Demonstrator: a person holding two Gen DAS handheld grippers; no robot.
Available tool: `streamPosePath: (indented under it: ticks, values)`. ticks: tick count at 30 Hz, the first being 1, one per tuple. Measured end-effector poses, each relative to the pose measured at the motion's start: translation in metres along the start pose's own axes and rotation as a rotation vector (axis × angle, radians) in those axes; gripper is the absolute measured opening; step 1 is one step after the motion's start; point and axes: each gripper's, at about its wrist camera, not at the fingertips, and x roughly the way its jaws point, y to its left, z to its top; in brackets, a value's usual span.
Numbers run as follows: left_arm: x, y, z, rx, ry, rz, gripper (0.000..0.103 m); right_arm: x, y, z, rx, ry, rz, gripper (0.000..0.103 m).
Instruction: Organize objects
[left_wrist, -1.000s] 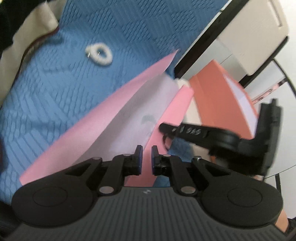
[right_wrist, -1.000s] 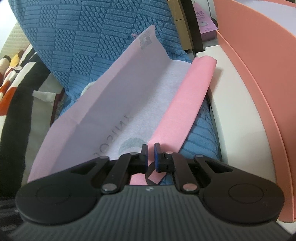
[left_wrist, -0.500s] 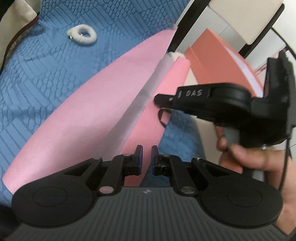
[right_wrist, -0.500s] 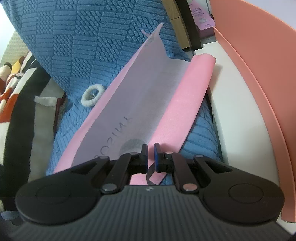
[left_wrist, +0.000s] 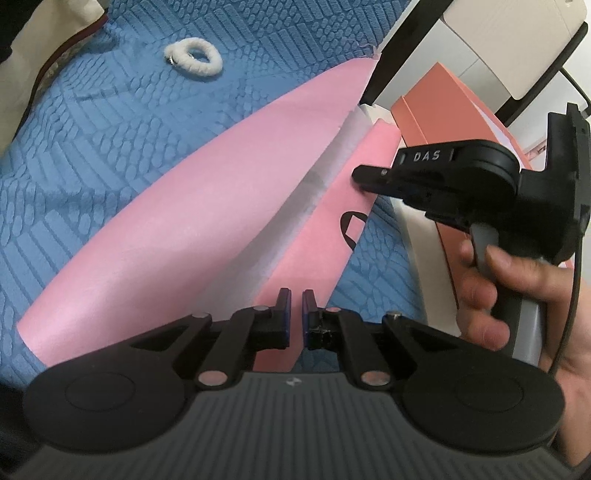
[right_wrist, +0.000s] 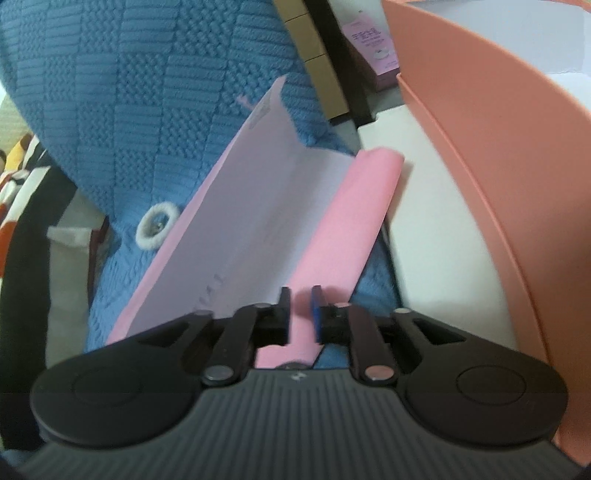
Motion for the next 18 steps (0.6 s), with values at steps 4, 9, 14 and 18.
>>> streamPosePath:
  ticks: [4, 9, 14, 18]
  values:
    - [0.0, 0.0, 0.0, 0.003, 0.001, -0.002, 0.009, 0.002, -0.007, 0.007, 0.031, -0.013, 0.013, 0.033]
    - [0.001, 0.001, -0.001, -0.003, 0.0, -0.004, 0.009, 0.004, -0.012, 0.011, 0.049, -0.023, 0.001, 0.033]
    - [0.002, 0.002, -0.002, -0.008, 0.0, -0.005, 0.009, 0.003, -0.014, 0.012, 0.058, -0.04, -0.028, 0.033]
    - [0.002, 0.002, -0.001, -0.005, -0.001, -0.001, 0.009, 0.001, -0.015, 0.014, 0.055, -0.051, -0.055, 0.037]
